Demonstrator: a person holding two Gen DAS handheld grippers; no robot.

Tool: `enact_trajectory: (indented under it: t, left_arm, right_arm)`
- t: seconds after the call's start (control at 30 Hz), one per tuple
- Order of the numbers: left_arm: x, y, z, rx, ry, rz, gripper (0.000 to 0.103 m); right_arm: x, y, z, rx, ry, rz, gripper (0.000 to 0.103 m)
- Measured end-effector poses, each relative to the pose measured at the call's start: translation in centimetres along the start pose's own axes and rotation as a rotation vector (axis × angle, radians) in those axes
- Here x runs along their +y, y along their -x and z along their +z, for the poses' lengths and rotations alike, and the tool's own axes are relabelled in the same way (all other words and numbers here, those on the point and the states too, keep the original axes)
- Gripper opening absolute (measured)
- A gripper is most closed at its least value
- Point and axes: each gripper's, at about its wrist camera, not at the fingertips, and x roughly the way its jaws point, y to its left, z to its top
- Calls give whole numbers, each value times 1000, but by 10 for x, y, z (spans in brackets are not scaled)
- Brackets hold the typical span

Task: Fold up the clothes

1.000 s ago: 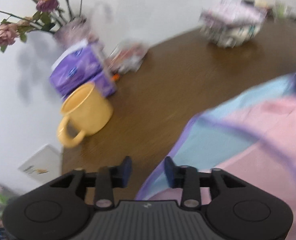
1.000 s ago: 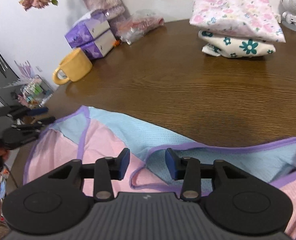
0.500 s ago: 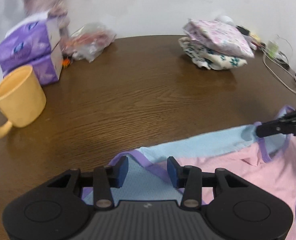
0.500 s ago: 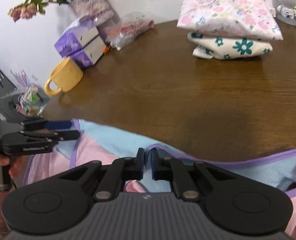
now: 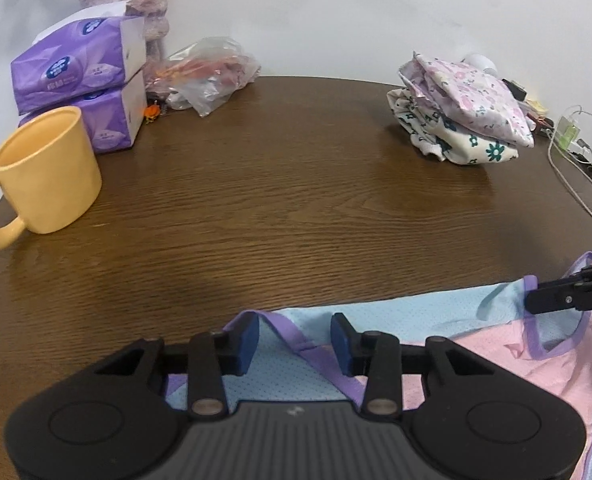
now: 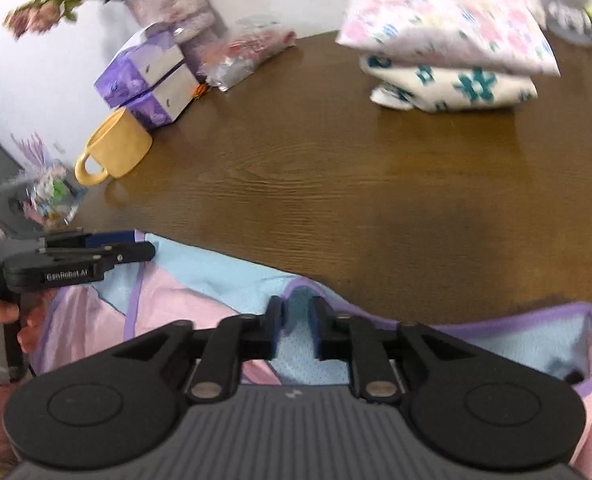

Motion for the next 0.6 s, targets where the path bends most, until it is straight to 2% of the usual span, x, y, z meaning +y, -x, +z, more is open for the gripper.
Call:
enact_trajectory:
  t: [0.17, 0.2, 0.23, 0.27, 0.33, 0.37, 0.5, 0.6]
  left_arm:
    - [-4, -4, 3, 0, -9, 7, 37]
    - [-6, -5, 4, -3, -20, 23, 30]
    - [-9, -6, 3, -8, -38, 43, 7]
    - [-11, -6, 3, -12, -56, 64, 1]
    - [-14, -7, 1, -22, -71, 89, 1]
    - [-14, -7, 0, -27, -67, 95, 1]
    - [-4, -8, -2, -60, 0, 122, 1]
    - [0, -8, -1, -74, 41, 121, 1]
  right_arm:
    - [-15, -8, 7, -4, -144, 71, 27]
    - [-16, -11, 9, -3, -165, 74, 27]
    - [-18, -14, 11, -1, -186, 77, 27]
    - [-19, -17, 13, 0, -207, 81, 26]
    - [-16, -18, 15, -10, -192, 56, 8]
    - [-15, -19, 16, -15, -184, 43, 4]
    - [-16, -10, 22, -69, -124, 22, 2]
    - [-22, -13, 27, -77, -118, 29, 2]
